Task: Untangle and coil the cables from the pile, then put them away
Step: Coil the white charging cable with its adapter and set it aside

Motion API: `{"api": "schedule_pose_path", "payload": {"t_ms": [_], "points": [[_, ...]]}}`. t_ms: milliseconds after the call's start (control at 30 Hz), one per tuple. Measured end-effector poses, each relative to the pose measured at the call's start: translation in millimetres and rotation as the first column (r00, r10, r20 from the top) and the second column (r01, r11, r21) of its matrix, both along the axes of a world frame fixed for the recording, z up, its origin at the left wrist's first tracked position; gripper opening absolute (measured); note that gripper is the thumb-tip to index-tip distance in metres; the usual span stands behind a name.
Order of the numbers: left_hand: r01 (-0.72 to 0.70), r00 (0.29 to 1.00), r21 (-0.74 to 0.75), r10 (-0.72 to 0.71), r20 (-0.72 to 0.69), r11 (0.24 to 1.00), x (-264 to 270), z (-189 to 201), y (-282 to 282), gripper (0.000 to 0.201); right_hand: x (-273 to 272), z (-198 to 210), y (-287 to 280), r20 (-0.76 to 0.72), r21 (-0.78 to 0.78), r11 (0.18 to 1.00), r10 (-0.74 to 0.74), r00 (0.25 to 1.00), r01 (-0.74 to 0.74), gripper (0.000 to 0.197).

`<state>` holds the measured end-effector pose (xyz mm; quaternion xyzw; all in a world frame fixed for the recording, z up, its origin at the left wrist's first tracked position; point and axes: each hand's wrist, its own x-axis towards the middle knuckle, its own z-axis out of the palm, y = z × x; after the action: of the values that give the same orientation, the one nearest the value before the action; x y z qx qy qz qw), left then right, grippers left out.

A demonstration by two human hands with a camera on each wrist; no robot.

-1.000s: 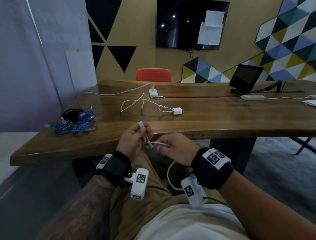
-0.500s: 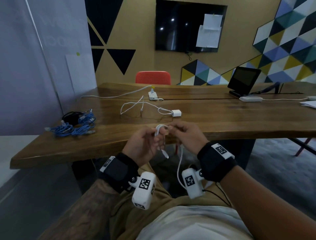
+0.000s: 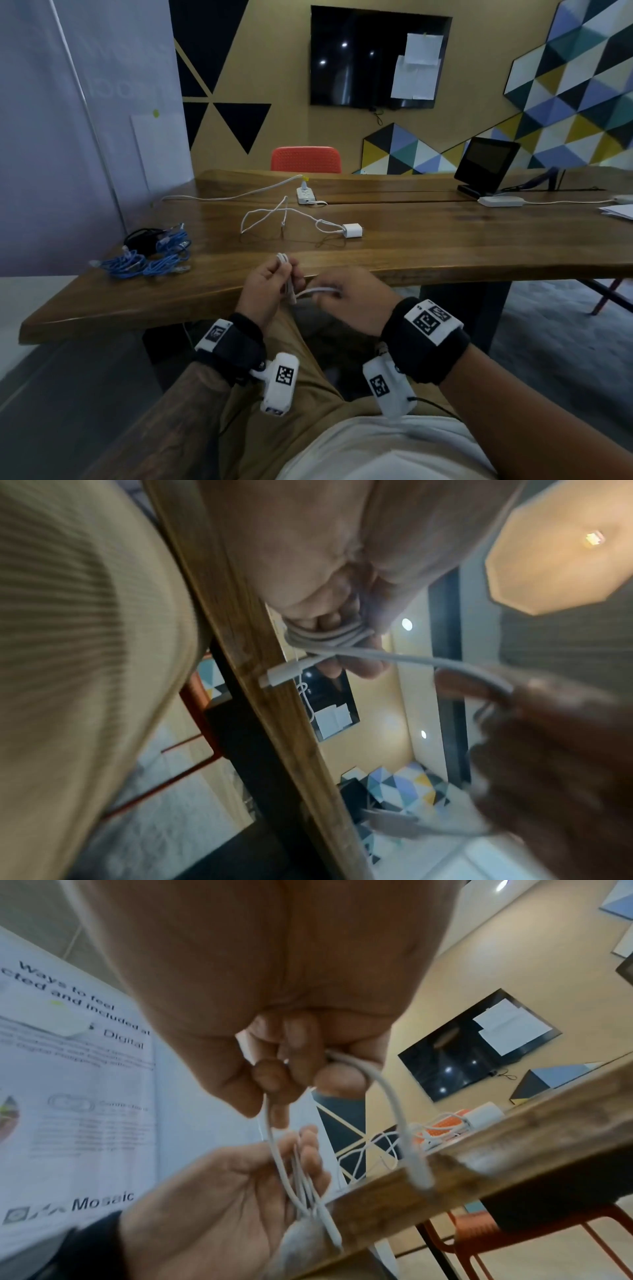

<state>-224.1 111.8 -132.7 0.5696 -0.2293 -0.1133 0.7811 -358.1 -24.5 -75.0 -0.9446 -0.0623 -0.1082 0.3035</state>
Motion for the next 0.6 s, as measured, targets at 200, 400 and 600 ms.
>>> {"api": "schedule_pose_path", "payload": {"t_ms": [200, 400, 600], "points": [[0.335, 0.934, 0.179, -0.352, 0.067, 0.925, -28.3, 13.3, -5.1, 0.037, 3.4, 7.1, -17.6, 0.316, 0.168, 0.977, -0.178, 0.932, 0.130, 0.017], [0.550, 0.803, -0.162, -0.572, -0.165, 0.819, -38.7, 29.1, -2.8, 0.027, 10.3, -5.9, -25.5, 0.226, 0.392, 0.920, -0.127, 0.966, 0.030, 0.015], [0.526, 0.736, -0.372, -0.629, -0.252, 0.765, -40.1, 28.3, -4.5, 0.031, 10.8, -13.7, -19.4, 0.086, 0.426, 0.905, -0.040, 0.995, -0.001, 0.024]]}}
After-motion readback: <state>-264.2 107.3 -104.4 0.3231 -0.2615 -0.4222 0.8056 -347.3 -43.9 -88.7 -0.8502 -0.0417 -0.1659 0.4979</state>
